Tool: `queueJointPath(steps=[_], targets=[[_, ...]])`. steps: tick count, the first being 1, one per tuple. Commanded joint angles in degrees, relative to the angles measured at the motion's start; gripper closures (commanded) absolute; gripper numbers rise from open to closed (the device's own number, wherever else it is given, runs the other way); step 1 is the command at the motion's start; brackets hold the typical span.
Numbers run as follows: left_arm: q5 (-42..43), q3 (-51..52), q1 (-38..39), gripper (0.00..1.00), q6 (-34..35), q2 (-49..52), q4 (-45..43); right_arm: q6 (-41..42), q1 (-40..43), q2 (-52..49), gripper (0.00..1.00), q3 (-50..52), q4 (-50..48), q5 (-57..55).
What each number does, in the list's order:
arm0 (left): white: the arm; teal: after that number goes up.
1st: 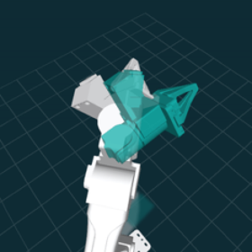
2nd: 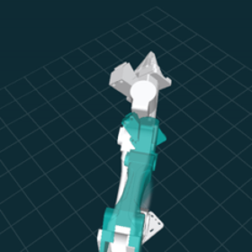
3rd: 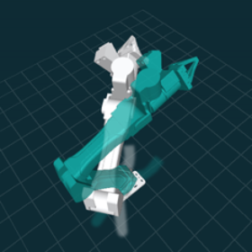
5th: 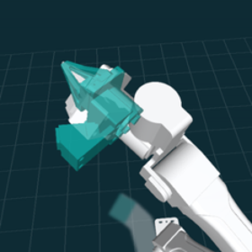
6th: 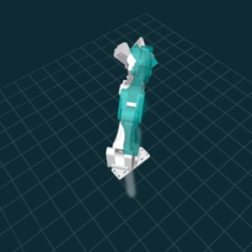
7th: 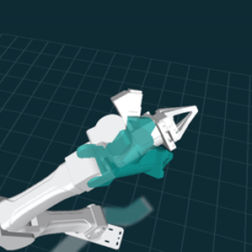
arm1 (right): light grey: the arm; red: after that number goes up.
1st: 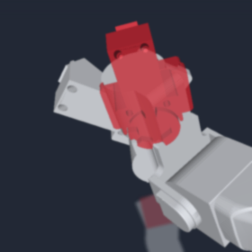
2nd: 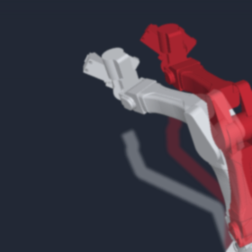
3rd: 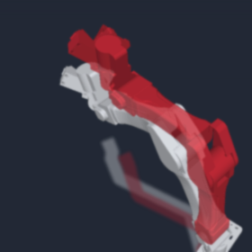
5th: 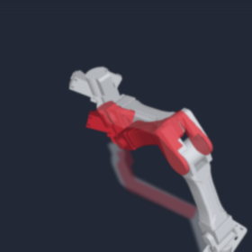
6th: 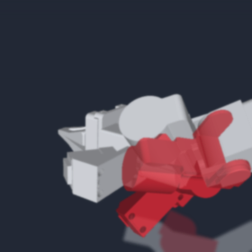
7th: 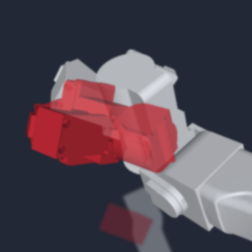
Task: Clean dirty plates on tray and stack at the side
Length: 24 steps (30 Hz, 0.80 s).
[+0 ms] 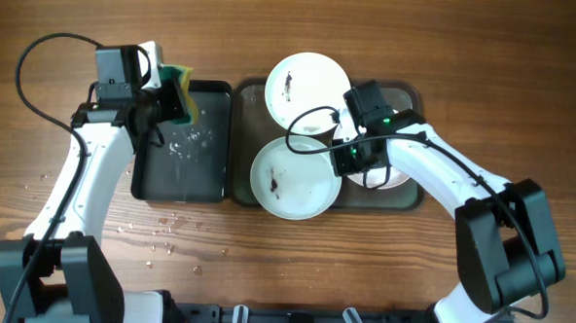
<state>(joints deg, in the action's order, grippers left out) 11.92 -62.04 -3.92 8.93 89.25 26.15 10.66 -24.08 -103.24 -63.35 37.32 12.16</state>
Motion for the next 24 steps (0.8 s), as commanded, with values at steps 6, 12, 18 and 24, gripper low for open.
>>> queueJointPath(steps=[6, 12, 18, 24], targets=[[1.11, -0.92, -0.04, 0.96, 0.52, 0.13, 0.33, 0.09, -0.07, -0.68, 0.96, -4.13, -0.2, 1.44], [1.11, -0.92, -0.04, 0.96, 0.52, 0.13, 0.68, 4.55, -0.15, -0.7, 0.96, -4.52, -0.39, 6.43], [1.11, -0.92, -0.04, 0.96, 0.52, 0.13, 0.85, 0.87, -1.14, -0.83, 0.69, -3.32, -3.52, 5.7], [1.11, -0.92, -0.04, 0.96, 0.52, 0.13, 1.36, -2.36, -1.27, -0.83, 0.67, -3.32, -2.97, 0.33]])
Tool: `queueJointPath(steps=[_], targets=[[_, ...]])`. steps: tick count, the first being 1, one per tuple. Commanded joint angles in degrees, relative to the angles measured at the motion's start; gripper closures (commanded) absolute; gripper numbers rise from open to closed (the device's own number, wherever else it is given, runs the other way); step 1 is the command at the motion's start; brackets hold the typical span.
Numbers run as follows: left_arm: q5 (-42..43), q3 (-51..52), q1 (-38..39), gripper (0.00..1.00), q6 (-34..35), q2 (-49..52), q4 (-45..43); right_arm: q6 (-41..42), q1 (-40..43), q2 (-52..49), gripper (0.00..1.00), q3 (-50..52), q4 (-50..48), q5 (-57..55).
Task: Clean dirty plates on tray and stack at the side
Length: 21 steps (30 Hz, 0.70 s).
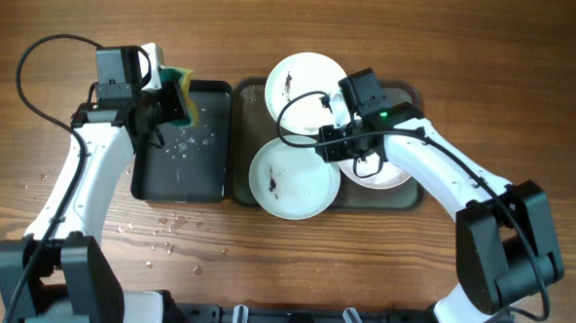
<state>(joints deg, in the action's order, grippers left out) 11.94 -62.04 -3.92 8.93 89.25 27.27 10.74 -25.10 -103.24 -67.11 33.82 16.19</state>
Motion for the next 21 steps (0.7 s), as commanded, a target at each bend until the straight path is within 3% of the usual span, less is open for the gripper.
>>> queueJointPath(steps=[1, 6, 15, 21], targets=[[1.09, -0.92, -0.04, 0.96, 0.52, 0.13, 0.42, -2.45, -0.24, -0.83, 0.67, 0.46, 1.16, -5.29], [1.09, -0.92, -0.04, 0.96, 0.5, 0.13, 0.63, -4.2, -0.46, -0.83, 0.68, 1.25, 1.25, -5.84], [1.09, -0.92, -0.04, 0.96, 0.5, 0.13, 0.63, -19.63, -3.02, -1.73, 0.72, 2.25, -5.55, -5.01], [1.09, -0.92, -0.04, 0.96, 0.52, 0.13, 0.66, -22.58, -3.61, -3.89, 0.71, 2.27, -7.91, -9.88]])
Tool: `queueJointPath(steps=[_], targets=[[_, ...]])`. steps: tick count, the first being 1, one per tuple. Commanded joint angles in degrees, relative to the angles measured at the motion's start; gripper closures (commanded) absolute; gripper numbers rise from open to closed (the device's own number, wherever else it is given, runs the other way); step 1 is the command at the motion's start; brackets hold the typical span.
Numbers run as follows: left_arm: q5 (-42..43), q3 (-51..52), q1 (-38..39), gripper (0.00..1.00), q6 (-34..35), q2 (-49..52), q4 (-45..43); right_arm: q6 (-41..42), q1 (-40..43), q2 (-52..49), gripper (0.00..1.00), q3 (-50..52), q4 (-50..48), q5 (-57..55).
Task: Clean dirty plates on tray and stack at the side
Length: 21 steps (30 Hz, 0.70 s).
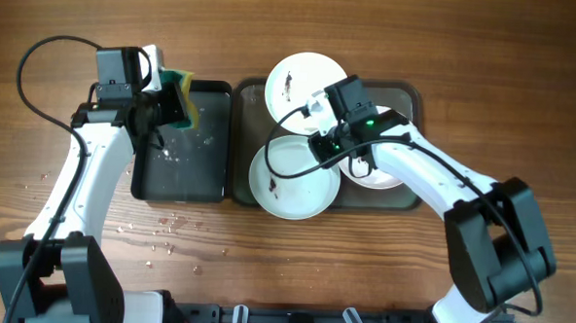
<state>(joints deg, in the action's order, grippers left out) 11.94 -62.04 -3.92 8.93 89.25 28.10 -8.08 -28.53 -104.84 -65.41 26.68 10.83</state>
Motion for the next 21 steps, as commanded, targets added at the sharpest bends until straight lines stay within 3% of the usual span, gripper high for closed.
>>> queueJointPath(steps=[1, 4, 8, 12, 13, 14, 15, 21], targets=[[1.09, -0.92, -0.04, 0.96, 0.52, 0.13, -0.17, -3.8, -0.17, -2.54, 0.71, 0.57, -0.81, -5.64], [1.09, -0.92, -0.04, 0.96, 0.52, 0.13, -0.17, -3.76, -0.15, -2.97, 0.71, 0.57, -0.66, -6.38], [1.09, -0.92, -0.04, 0.96, 0.52, 0.13, -0.17, -1.11, -0.17, -2.97, 0.8, 0.57, 0.24, -5.84], [1.09, -0.92, -0.04, 0.96, 0.52, 0.13, -0.13, -0.66, -0.17, -2.97, 0.79, 1.16, 0.59, -3.63], [1.09, -0.92, -0.04, 0.96, 0.52, 0.13, -0.13, -0.57, -0.17, -2.97, 0.82, 1.31, 0.59, -3.52], [1.09, -0.92, -0.04, 0.96, 0.52, 0.13, -0.13, -0.5, -0.17, -2.97, 0.94, 1.38, 0.57, -3.52], [1.09, -0.92, -0.04, 0.96, 0.52, 0.11, -0.13, -0.11, -0.17, -2.97, 0.96, 1.38, 0.52, -3.54], [1.09, -0.92, -0.04, 0.96, 0.52, 0.13, -0.11, 7.28, -0.13, -2.95, 0.96, 1.33, 0.04, -4.37]])
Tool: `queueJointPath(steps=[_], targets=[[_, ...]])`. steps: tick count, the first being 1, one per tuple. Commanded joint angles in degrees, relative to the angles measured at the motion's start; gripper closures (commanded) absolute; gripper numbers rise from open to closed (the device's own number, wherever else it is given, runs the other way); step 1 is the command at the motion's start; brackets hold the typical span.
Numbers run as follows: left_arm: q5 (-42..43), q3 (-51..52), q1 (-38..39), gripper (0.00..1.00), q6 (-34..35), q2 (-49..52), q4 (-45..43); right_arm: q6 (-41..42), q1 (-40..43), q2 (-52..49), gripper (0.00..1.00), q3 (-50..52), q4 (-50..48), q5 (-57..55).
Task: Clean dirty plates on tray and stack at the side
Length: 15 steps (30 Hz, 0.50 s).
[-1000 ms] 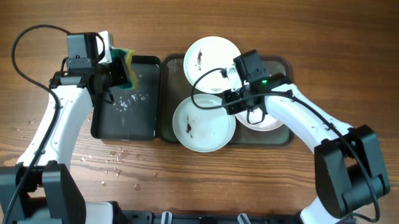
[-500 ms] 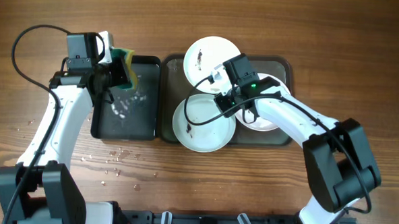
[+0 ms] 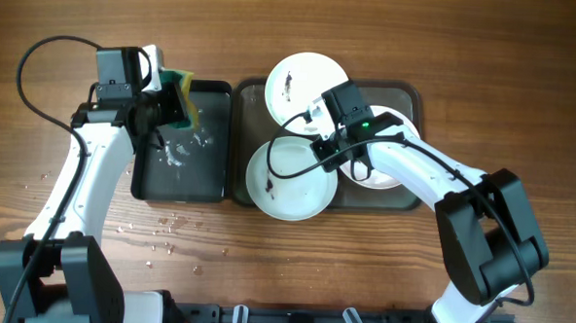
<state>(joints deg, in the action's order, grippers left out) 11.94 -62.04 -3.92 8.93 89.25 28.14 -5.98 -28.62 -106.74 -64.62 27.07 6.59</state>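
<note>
Three white plates with dark smears lie on the brown tray [image 3: 418, 91]: a far plate [image 3: 301, 79], a near plate [image 3: 285, 186] and a right plate [image 3: 393, 174] half hidden under my right arm. My right gripper [image 3: 320, 151] sits at the far right rim of the near plate; its fingers are hidden under the wrist, so its state does not show. My left gripper [image 3: 172, 100] is shut on a yellow-green sponge [image 3: 181, 87], held over the far left corner of the black tray [image 3: 204, 177].
The black tray holds drops of water and foam [image 3: 178, 155]. Spilled droplets [image 3: 159, 226] dot the wooden table in front of it. Both trays stand side by side, touching. Cables loop from each wrist.
My right gripper has shifted slightly left along the near plate's rim, and that plate sits a little further left. The left gripper with the sponge has not moved.
My right gripper was first over the gap between the near and right plates. It then stood further left and farther back at each moment, ending at the near plate's far right rim. All along, the left gripper held the sponge over the black tray.
</note>
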Motion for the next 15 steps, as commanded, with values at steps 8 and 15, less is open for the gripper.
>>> queueJointPath(steps=[8, 15], targets=[[1.09, -0.92, -0.04, 0.96, 0.52, 0.11, 0.0, 7.48, 0.09, -1.05, 0.96, -1.29, -0.44, -4.11], [1.09, -0.92, -0.04, 0.96, 0.52, 0.13, 1.2, 7.91, 0.09, -1.05, 0.96, -1.38, -0.68, -15.21]])
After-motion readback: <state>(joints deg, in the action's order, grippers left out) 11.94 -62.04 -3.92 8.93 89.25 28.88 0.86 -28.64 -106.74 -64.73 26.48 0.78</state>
